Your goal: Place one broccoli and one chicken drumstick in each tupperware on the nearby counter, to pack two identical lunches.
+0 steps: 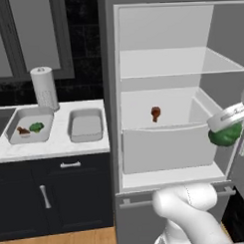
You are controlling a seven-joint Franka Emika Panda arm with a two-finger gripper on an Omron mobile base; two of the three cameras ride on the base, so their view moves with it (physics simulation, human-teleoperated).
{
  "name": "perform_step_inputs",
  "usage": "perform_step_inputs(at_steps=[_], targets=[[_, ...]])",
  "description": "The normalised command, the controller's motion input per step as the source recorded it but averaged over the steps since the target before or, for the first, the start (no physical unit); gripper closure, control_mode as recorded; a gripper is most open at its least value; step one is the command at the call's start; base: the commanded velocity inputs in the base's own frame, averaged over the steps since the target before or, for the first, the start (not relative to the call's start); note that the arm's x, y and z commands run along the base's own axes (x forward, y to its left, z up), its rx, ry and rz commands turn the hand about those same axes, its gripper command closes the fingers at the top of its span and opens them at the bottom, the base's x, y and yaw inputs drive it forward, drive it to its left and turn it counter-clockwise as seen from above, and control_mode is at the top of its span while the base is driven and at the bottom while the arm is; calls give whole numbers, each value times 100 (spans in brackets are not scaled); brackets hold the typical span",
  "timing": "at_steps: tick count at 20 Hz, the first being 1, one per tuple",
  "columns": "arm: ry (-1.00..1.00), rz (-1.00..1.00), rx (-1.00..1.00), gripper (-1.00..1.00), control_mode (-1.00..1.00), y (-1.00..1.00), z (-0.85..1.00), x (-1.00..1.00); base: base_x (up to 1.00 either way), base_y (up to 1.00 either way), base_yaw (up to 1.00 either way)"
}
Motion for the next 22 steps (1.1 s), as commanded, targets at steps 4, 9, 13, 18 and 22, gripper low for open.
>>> perform_step_inputs(at_steps=[4,9,13,18,22], targets=[[0,0,0,100,100,0,0,0,-50,19,1],[0,0,0,100,100,0,0,0,14,82,-4],[0,0,0,100,100,0,0,0,50,100,-16],[0,0,0,100,100,0,0,0,50,100,-27],[0,0,0,100,100,0,0,0,45,99,-27]])
